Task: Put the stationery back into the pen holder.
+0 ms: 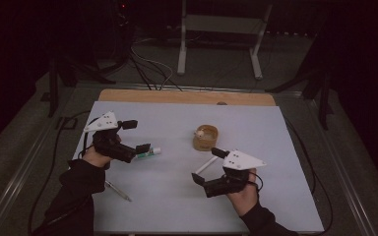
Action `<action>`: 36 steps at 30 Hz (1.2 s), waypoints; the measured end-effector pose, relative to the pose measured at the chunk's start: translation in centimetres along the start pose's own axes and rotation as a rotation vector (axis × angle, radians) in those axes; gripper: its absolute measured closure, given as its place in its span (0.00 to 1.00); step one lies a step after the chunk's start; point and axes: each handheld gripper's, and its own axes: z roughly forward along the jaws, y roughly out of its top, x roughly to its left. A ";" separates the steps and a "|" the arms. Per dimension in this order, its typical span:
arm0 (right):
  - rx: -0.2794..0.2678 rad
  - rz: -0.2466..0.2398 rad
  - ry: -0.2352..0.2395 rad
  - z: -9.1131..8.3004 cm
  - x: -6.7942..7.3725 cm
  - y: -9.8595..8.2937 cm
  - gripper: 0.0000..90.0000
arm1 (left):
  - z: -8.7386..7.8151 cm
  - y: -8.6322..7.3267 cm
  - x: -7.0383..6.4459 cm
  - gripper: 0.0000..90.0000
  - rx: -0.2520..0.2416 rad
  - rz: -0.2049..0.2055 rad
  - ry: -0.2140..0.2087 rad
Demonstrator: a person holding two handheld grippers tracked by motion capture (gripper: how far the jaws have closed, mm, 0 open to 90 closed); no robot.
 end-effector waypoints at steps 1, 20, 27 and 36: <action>-0.005 0.007 0.014 0.4 0.2 0.4 0.00 | 0.0 0.0 0.0 0.00 0.000 0.000 0.000; 0.045 0.024 0.135 7.5 5.5 3.3 0.00 | -1.0 -0.3 0.6 0.00 -0.048 -0.002 0.023; 0.055 0.038 0.167 9.4 7.6 2.6 0.00 | -0.9 -0.5 0.9 0.00 -0.048 -0.009 0.028; 0.100 0.025 0.209 11.9 10.7 1.4 0.00 | -0.5 -0.8 1.0 0.00 -0.046 -0.013 0.026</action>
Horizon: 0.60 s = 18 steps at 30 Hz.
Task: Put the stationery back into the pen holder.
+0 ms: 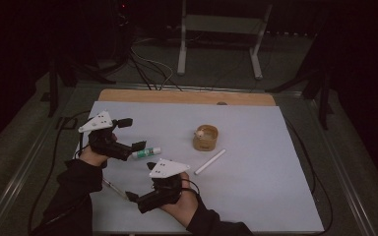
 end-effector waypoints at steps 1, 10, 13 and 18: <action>0.010 -0.007 0.000 0.4 0.3 -0.1 0.00 | 0.0 0.0 0.0 0.00 0.000 0.000 -0.002; 0.106 -0.042 -0.008 3.5 1.5 -0.6 0.03 | -0.2 0.1 0.0 0.00 -0.008 -0.006 -0.001; 0.139 -0.013 -0.001 4.6 1.5 -1.0 0.06 | -0.3 0.1 0.1 0.00 -0.009 -0.003 -0.001; 0.215 -0.007 0.003 6.1 1.3 -1.8 0.17 | -0.4 0.1 0.1 0.00 -0.014 -0.006 -0.001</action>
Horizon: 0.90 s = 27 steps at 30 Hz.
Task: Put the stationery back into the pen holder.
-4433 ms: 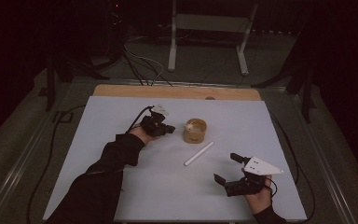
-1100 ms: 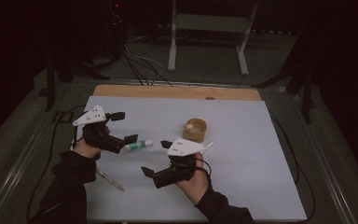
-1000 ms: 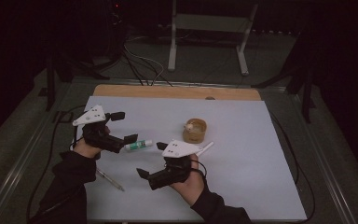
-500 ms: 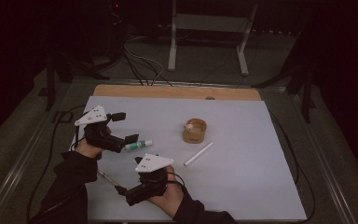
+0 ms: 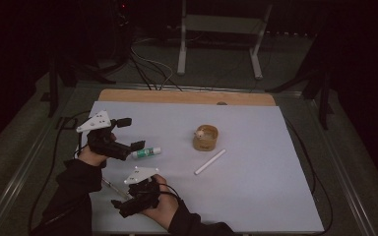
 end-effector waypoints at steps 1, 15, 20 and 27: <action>0.012 -0.001 -0.007 0.2 0.0 -0.1 0.21 | 0.0 0.0 0.0 0.00 -0.001 -0.002 0.000; 0.118 -0.024 -0.035 3.0 0.1 -0.7 0.56 | 0.0 -0.2 0.3 0.00 0.000 -0.014 0.002; 0.150 -0.067 -0.065 4.0 0.5 -0.8 0.65 | -0.1 -0.2 0.3 0.00 -0.002 -0.014 0.005; 0.185 -0.105 -0.098 5.1 1.0 -0.6 0.74 | 0.0 -0.2 0.3 0.00 0.002 -0.012 0.004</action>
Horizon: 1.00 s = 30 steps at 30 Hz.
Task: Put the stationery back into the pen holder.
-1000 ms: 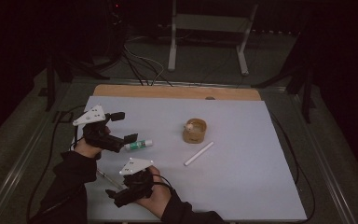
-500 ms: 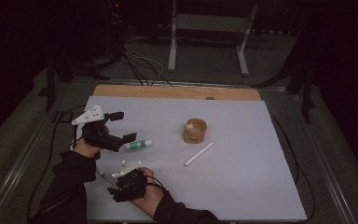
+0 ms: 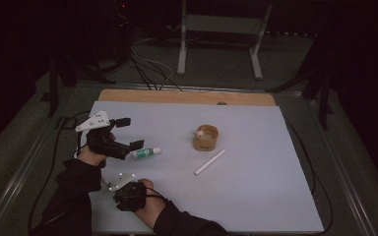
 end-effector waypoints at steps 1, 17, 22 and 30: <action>0.009 -0.008 -0.005 0.1 0.0 0.0 0.75 | 0.0 0.0 0.0 0.00 0.000 0.000 0.001; 0.033 0.046 0.020 -0.2 -0.9 0.4 0.89 | 0.1 -0.1 0.1 0.00 0.003 0.000 0.004; 0.019 0.028 0.014 -1.3 -1.2 0.3 0.89 | 0.1 -0.1 0.1 0.00 0.004 0.001 0.004; -0.001 0.035 -0.003 -3.2 -2.7 0.1 0.89 | 0.1 -0.1 0.0 0.00 0.002 0.002 0.005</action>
